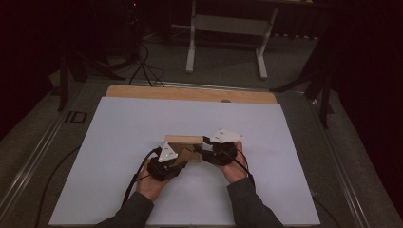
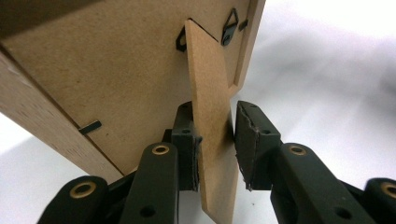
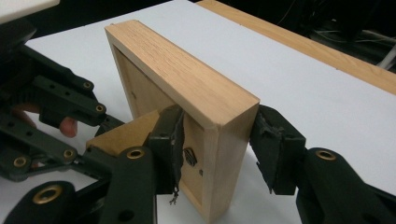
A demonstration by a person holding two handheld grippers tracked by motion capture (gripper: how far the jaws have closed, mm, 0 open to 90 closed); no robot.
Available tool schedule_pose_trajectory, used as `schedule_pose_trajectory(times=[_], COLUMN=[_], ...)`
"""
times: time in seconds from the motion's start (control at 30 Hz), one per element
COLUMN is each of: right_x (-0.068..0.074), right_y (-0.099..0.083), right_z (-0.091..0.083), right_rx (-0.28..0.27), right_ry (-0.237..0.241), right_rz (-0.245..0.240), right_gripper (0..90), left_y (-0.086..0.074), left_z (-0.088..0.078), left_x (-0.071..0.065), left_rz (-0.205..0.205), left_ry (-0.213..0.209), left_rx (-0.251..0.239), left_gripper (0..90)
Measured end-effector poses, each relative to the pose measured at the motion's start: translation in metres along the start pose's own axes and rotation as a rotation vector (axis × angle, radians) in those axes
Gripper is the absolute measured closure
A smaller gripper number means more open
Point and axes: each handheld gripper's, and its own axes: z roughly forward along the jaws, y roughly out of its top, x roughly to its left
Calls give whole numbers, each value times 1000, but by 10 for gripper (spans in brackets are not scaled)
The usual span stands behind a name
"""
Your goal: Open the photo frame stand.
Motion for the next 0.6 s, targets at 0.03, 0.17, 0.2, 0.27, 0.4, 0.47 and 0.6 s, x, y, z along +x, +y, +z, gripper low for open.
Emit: schedule_pose_trajectory(times=[0.03,0.17,0.2,0.27,0.4,0.47,0.6], right_x=[0,0,0,0,2,2,4], right_y=[-1,-3,-3,-4,-4,-4,-5], right_z=[-1,-2,-2,-3,-5,-6,-7], right_rx=[2,6,8,12,13,15,23], right_ry=[3,12,15,23,38,42,55], right_rz=[-1,5,5,6,12,6,15], right_gripper=[541,540,536,524,508,504,494], left_y=[0,0,0,0,-2,-3,-5], left_z=[-1,-3,-4,-4,-5,-5,-7], left_x=[1,4,5,6,10,12,15], left_rz=[-11,-23,-25,-46,-107,-136,-174], left_ry=[-12,-49,-54,-79,-144,-170,-206], left_rx=[-7,-20,-19,-22,-32,-34,-32], left_gripper=[711,682,676,668,640,630,616])
